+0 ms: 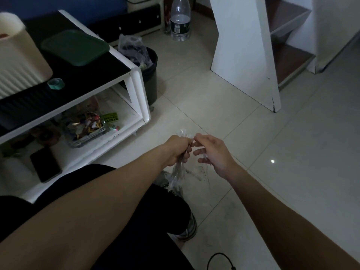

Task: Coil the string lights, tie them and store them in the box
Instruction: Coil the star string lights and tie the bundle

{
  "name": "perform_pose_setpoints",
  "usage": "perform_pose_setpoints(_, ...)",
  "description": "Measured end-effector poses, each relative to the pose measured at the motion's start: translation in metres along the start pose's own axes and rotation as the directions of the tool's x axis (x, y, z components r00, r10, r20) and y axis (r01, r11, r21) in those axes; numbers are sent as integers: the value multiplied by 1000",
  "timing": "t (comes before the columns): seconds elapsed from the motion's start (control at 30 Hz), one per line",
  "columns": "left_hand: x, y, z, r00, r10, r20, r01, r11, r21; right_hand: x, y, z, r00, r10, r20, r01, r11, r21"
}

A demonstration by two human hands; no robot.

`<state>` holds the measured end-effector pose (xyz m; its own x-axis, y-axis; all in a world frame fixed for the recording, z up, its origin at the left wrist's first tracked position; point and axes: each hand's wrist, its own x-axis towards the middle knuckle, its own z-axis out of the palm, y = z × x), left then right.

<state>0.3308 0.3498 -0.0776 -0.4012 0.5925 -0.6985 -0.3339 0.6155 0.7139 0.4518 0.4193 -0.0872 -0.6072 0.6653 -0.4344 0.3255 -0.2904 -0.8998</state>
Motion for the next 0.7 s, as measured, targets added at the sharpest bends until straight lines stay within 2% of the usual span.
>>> perform_pose_setpoints(0.07,1,-4,6,999,-2,32,2,1000,13,-1,1,-2,990,129,-63,-122,987,107)
perform_pose_setpoints(0.17,3,-10,10,996,14,86,-12,1000,-25,-4,4,-5,971,239,15,-237,945,224)
perform_pose_setpoints(0.3,2,-17,13,995,17,102,-9,996,-84,-6,8,-3,984,178,-3,-175,970,169)
perform_pose_setpoints(0.4,1,-19,17,998,31,60,-22,991,-133,-3,14,-1,992,124,-30,-121,988,97)
perform_pose_setpoints(0.5,2,-18,20,999,43,34,-36,984,-176,-1,21,0,994,93,-61,-87,991,98)
perform_pose_setpoints(0.7,6,-21,22,999,37,0,-37,985,-168,-2,22,-2,994,-4,-110,7,1000,30)
